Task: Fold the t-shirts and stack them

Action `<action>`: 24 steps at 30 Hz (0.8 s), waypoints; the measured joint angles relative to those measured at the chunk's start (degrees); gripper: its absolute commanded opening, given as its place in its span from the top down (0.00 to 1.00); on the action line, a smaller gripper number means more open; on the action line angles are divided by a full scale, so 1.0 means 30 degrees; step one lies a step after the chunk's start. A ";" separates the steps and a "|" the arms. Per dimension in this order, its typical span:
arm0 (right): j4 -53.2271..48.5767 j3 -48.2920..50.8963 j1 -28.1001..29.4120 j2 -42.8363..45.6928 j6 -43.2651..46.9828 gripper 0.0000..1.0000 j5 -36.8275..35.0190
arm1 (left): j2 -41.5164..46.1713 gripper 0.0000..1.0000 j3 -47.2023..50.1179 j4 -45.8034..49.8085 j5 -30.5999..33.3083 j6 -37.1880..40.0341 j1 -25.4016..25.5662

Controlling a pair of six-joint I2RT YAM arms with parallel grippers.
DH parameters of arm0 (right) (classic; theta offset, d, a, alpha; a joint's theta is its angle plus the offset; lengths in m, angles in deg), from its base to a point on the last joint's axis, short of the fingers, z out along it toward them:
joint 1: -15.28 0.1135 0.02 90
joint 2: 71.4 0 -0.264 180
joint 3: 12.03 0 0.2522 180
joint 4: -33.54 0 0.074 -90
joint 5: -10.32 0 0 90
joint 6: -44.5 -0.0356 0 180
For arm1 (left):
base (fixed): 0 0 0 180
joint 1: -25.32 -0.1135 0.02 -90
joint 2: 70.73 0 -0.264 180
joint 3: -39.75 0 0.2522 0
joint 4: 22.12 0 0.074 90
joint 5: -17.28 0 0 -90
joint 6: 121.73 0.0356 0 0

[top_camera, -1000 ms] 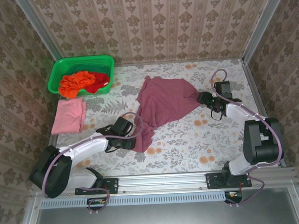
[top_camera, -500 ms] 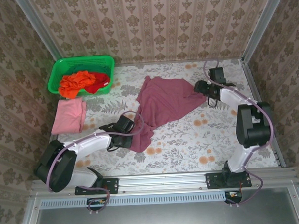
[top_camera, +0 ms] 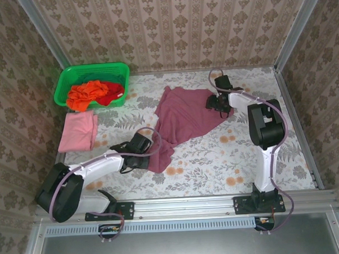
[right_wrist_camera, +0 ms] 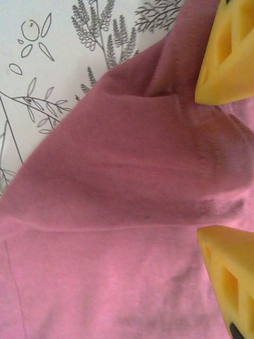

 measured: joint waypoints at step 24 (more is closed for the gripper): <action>0.2222 -0.0168 -0.1880 1.1657 -0.0663 1.00 0.1501 | 0.6943 1.00 -0.6200 0.0007 0.1464 0.2178 -0.8553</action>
